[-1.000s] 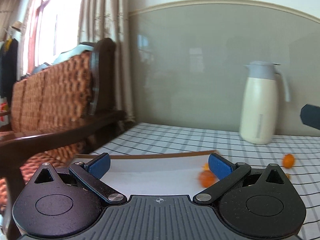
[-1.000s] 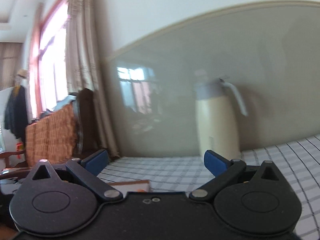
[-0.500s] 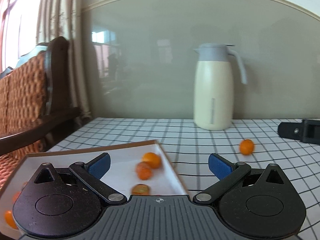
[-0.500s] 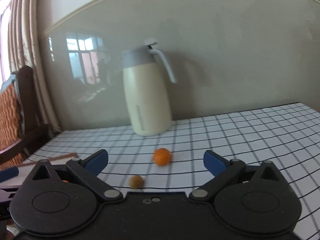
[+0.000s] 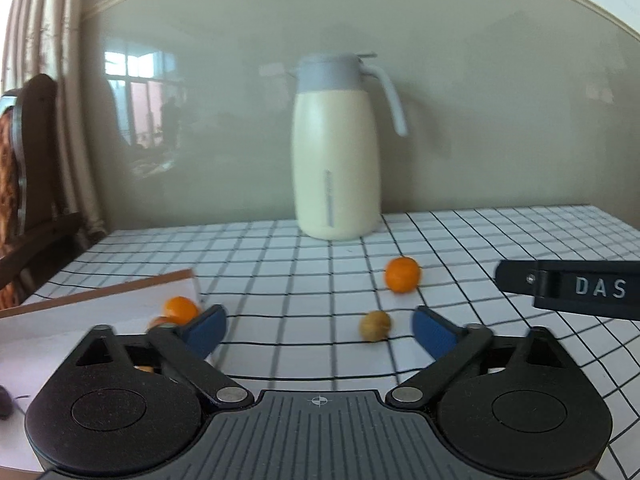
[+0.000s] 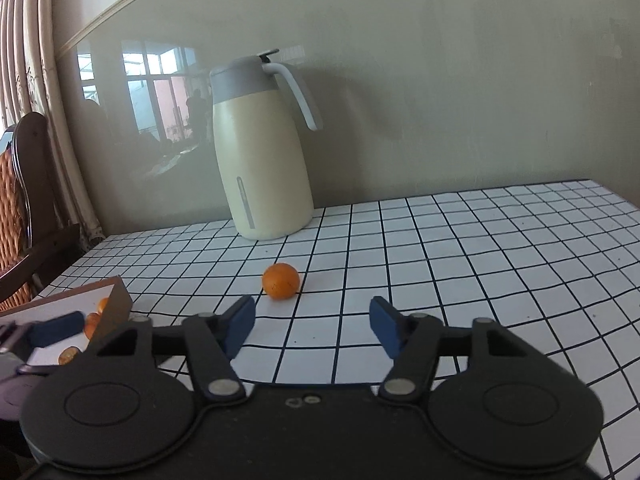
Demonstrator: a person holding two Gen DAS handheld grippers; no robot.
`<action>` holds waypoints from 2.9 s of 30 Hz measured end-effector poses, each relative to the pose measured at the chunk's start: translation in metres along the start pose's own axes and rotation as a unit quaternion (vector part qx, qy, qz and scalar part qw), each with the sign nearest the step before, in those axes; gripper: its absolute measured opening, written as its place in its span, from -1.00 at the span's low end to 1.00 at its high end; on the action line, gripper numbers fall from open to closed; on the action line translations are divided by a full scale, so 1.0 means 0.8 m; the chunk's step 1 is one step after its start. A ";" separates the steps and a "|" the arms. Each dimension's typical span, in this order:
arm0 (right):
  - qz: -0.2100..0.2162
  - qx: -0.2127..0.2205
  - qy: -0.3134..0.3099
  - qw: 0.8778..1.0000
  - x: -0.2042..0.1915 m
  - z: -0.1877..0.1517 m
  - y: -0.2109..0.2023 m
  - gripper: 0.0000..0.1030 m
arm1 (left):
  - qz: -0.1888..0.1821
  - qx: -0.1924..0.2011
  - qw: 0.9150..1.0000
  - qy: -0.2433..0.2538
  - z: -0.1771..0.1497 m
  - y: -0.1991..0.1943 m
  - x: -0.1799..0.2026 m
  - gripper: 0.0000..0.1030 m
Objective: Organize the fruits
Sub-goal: 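Move both open grippers from the box back to the remaining fruit, then close the left gripper on the small brown fruit while the right gripper closes on an orange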
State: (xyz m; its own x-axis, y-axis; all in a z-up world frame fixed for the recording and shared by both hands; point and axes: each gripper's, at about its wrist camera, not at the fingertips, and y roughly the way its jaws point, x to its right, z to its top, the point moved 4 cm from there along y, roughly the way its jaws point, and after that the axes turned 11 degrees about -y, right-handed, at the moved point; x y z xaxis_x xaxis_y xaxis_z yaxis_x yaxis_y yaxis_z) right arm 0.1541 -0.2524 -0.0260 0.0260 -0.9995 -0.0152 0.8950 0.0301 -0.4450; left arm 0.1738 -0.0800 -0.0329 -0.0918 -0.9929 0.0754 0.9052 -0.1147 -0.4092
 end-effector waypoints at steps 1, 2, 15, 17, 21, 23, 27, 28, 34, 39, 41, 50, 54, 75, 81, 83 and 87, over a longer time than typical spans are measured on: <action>0.001 -0.001 0.001 1.000 0.001 0.000 0.001 -0.03 | -0.002 -0.005 1.000 0.000 -0.002 0.004 0.005 0.82; 0.001 -0.002 0.001 1.000 0.003 0.000 0.003 -0.04 | -0.002 -0.010 1.000 -0.001 -0.004 0.009 0.008 0.81; 0.005 -0.011 0.018 1.000 0.015 -0.001 0.027 -0.22 | -0.016 -0.063 0.998 -0.011 -0.014 0.061 0.034 0.16; 0.005 -0.012 0.011 1.000 0.014 -0.001 0.032 -0.25 | -0.015 -0.074 0.997 -0.014 -0.016 0.070 0.035 -0.03; 0.010 -0.020 0.009 1.000 0.016 -0.002 0.044 -0.31 | -0.017 -0.097 0.995 -0.033 -0.018 0.089 0.034 -0.29; 0.012 -0.023 0.010 1.000 0.017 -0.001 0.049 -0.32 | -0.016 -0.103 0.994 -0.034 -0.021 0.097 0.036 -0.45; 0.019 -0.026 0.009 0.999 0.017 0.002 0.058 -0.32 | -0.025 -0.107 0.993 -0.040 -0.020 0.103 0.037 -0.50; 0.020 -0.026 0.008 0.999 0.016 0.003 0.061 -0.32 | -0.025 -0.107 0.993 -0.042 -0.019 0.104 0.036 -0.50; 0.038 -0.041 0.020 0.998 0.008 0.005 0.087 -0.33 | -0.007 -0.105 0.993 -0.061 -0.012 0.115 0.017 -0.50; 0.051 -0.050 0.018 0.997 -0.006 0.008 0.110 -0.34 | 0.011 -0.102 0.992 -0.073 -0.007 0.123 -0.002 -0.50; 0.051 -0.051 0.015 0.997 -0.010 0.011 0.120 -0.34 | 0.017 -0.101 0.992 -0.075 -0.006 0.124 -0.008 -0.50; 0.059 -0.058 0.017 0.996 -0.017 0.019 0.157 -0.31 | 0.027 -0.099 0.991 -0.083 -0.003 0.130 -0.024 -0.50; 0.061 -0.064 0.013 0.996 -0.020 0.020 0.169 -0.29 | 0.028 -0.099 0.991 -0.082 -0.003 0.130 -0.024 -0.50; 0.061 -0.062 0.018 0.996 -0.017 0.008 0.160 -0.44 | 0.021 -0.098 0.991 -0.093 -0.002 0.134 -0.023 -0.50; 0.061 -0.062 0.018 0.996 -0.017 0.008 0.158 -0.44 | 0.009 -0.099 0.991 -0.094 -0.001 0.140 -0.018 -0.50; 0.061 -0.061 0.018 0.996 -0.017 0.008 0.159 -0.44 | 0.006 -0.099 0.990 -0.098 0.000 0.141 -0.016 -0.50; 0.060 -0.061 0.018 0.996 -0.018 0.008 0.159 -0.44 | -0.002 -0.098 0.988 -0.117 0.001 0.141 -0.020 -0.50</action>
State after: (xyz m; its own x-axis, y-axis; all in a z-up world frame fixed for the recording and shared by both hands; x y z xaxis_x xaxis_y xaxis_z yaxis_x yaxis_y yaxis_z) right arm 0.2701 -0.2345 -0.0768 0.1114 -0.9880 -0.1066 0.8256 0.1517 -0.5435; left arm 0.2775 -0.0772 -0.0798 0.0235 -0.9606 0.2770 0.8049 -0.1461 -0.5751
